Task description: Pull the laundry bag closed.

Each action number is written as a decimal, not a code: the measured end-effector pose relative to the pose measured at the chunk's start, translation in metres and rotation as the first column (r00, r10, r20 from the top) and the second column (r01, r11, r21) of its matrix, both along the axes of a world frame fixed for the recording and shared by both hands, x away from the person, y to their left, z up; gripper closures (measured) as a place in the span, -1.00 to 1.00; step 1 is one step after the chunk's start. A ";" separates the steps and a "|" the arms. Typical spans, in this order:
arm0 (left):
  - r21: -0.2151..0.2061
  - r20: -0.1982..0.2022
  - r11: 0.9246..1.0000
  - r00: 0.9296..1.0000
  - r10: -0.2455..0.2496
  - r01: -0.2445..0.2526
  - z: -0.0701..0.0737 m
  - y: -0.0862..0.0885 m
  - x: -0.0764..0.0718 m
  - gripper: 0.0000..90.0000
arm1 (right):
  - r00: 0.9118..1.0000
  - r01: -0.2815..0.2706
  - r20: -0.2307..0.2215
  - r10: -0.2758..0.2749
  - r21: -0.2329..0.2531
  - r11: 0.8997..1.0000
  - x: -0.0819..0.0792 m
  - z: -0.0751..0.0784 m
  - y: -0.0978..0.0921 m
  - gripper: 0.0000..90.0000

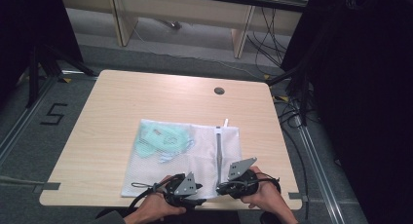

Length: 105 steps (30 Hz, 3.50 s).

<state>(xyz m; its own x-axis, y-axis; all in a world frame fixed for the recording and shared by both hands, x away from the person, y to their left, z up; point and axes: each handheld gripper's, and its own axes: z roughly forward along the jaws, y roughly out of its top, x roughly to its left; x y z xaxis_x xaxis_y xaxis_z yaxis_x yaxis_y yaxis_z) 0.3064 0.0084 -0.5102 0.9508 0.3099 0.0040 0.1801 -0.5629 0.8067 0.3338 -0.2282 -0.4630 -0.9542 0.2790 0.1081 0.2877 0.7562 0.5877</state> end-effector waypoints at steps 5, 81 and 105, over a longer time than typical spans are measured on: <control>-0.019 -0.012 1.000 1.000 0.009 -0.009 -0.002 -0.005 0.000 0.17 | 1.000 -0.002 0.013 0.002 0.005 1.000 0.002 0.001 0.000 0.92; 0.054 0.114 0.997 0.991 -0.064 0.058 -0.005 -0.035 -0.005 0.98 | 0.997 0.053 -0.054 -0.054 -0.024 0.998 0.011 -0.008 -0.006 0.92; 0.056 0.094 0.995 0.991 -0.093 0.088 -0.004 -0.036 -0.007 0.98 | 0.995 0.070 -0.061 -0.076 -0.086 0.994 0.020 -0.015 -0.002 0.92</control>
<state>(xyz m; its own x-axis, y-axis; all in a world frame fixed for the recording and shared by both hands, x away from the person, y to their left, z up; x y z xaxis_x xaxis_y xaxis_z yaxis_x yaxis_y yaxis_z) 0.2996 -0.0272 -0.5145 0.9692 0.2197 0.1108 0.0493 -0.6144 0.7874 0.3534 -0.2298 -0.4780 -0.9227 0.3583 0.1420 0.3792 0.7777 0.5015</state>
